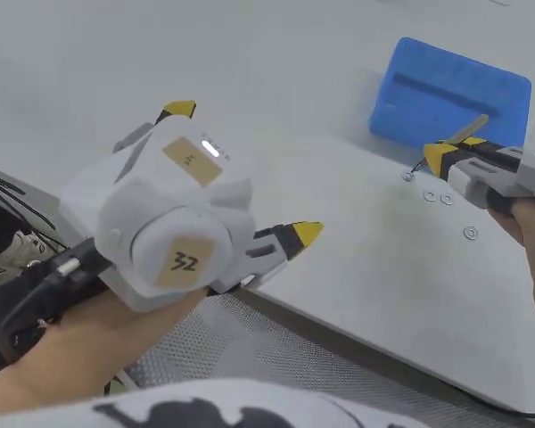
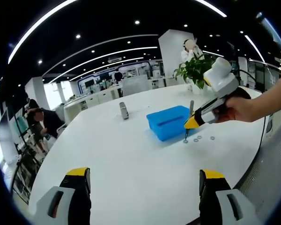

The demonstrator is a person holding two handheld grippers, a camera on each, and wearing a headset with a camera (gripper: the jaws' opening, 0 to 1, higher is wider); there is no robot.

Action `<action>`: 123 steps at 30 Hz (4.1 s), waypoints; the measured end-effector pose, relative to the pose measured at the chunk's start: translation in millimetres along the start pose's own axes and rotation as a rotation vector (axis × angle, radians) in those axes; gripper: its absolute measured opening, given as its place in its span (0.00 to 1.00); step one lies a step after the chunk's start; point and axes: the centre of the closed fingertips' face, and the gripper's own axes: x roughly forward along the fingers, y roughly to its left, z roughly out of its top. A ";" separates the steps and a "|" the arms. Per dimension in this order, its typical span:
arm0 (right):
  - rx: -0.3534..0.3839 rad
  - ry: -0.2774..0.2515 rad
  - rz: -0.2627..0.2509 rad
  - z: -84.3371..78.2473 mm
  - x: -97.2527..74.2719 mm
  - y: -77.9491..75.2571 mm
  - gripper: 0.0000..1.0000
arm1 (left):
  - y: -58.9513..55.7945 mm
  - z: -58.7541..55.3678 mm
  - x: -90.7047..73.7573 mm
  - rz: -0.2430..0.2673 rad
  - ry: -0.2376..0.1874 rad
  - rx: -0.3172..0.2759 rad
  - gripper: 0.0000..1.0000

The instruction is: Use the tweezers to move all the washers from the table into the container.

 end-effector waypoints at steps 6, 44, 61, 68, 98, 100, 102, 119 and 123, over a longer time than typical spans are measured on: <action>0.014 0.005 0.003 -2.5 1.0 -2.0 0.04 | -0.4 -0.7 0.0 -0.001 0.003 0.003 0.99; -0.009 0.021 0.101 36.5 -21.4 16.8 0.01 | -5.6 -2.9 0.8 -0.033 0.012 0.003 0.99; 0.010 -0.109 0.025 86.9 -25.8 -4.4 0.01 | -9.0 -4.9 2.3 -0.046 0.022 0.020 0.99; 0.021 -0.106 0.004 84.6 -9.6 -13.2 0.01 | -8.2 -5.7 2.3 -0.040 0.029 0.023 0.99; -0.025 0.012 -0.027 50.6 52.7 -39.9 0.02 | -3.5 -8.2 2.5 -0.017 0.035 0.036 0.98; -0.026 0.014 -0.028 47.8 53.0 -39.3 0.02 | -3.6 -8.3 2.5 -0.016 0.036 0.036 0.98; -0.030 0.015 -0.029 46.1 54.6 -39.3 0.02 | -3.4 -8.3 2.5 -0.015 0.036 0.038 0.98; -0.023 0.012 -0.016 41.9 56.5 -37.6 0.02 | -2.3 -9.3 2.2 -0.011 0.040 0.040 0.97; -0.042 0.011 -0.012 41.5 55.0 -36.3 0.02 | -2.4 -9.3 2.3 -0.009 0.041 0.042 0.97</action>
